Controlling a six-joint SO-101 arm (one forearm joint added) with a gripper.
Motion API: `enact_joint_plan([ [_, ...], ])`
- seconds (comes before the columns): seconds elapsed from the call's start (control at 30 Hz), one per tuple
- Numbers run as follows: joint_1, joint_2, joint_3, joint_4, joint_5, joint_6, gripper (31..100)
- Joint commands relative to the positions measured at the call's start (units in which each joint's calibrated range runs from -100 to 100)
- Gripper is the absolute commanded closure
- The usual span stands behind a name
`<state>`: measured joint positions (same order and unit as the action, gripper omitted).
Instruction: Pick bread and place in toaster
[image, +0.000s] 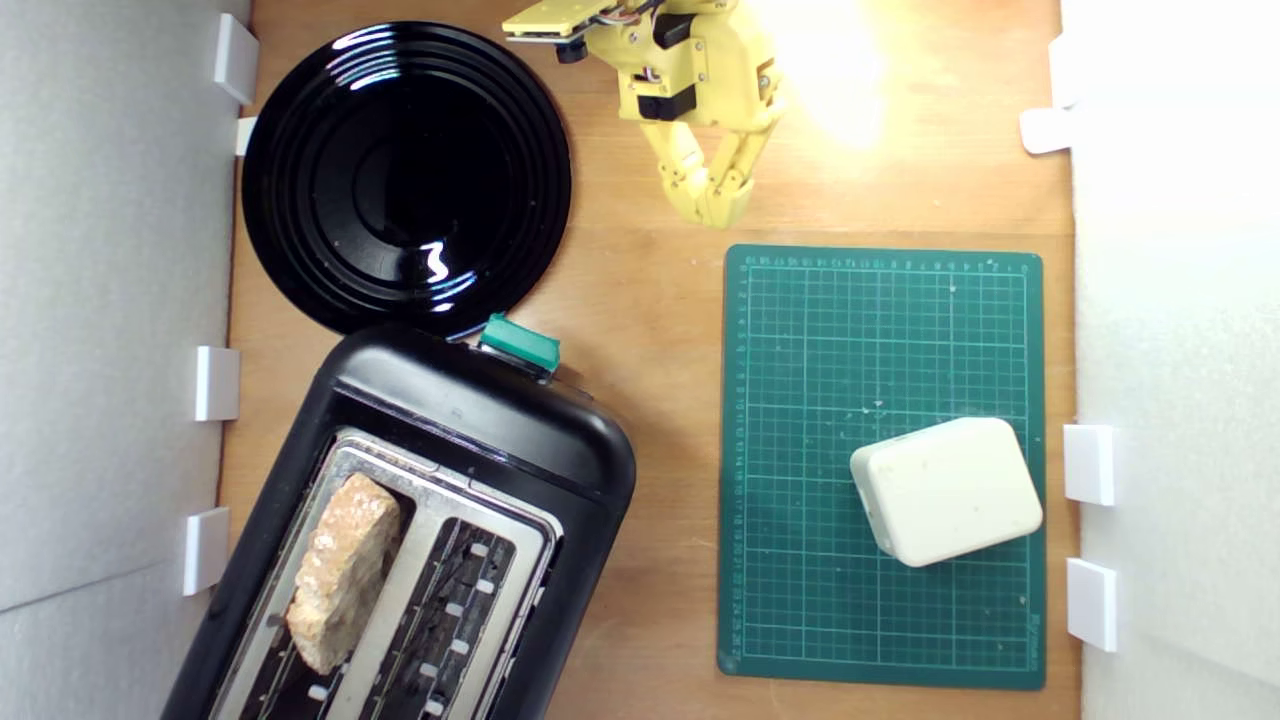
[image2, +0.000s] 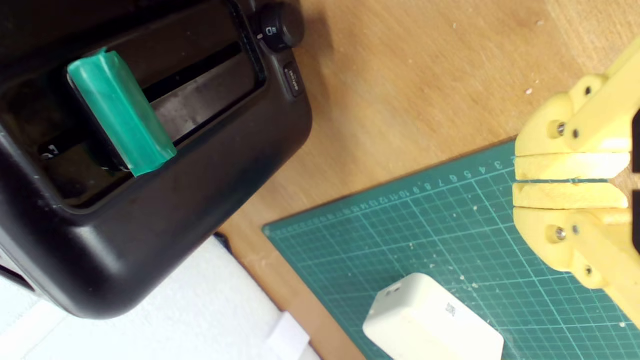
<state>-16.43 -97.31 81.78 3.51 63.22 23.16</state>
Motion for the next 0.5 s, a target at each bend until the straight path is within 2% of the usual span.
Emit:
enact_joint_plan([
  [0.0, 1.0, 0.2, -0.1, 0.5, -1.3, 0.2, 99.5],
  [0.2, 3.1, 0.1, 3.5, 0.5, -1.4, 0.3, 99.4],
  [0.47, 2.4, 0.0, 8.1, 0.5, -1.4, 0.3, 99.4],
])
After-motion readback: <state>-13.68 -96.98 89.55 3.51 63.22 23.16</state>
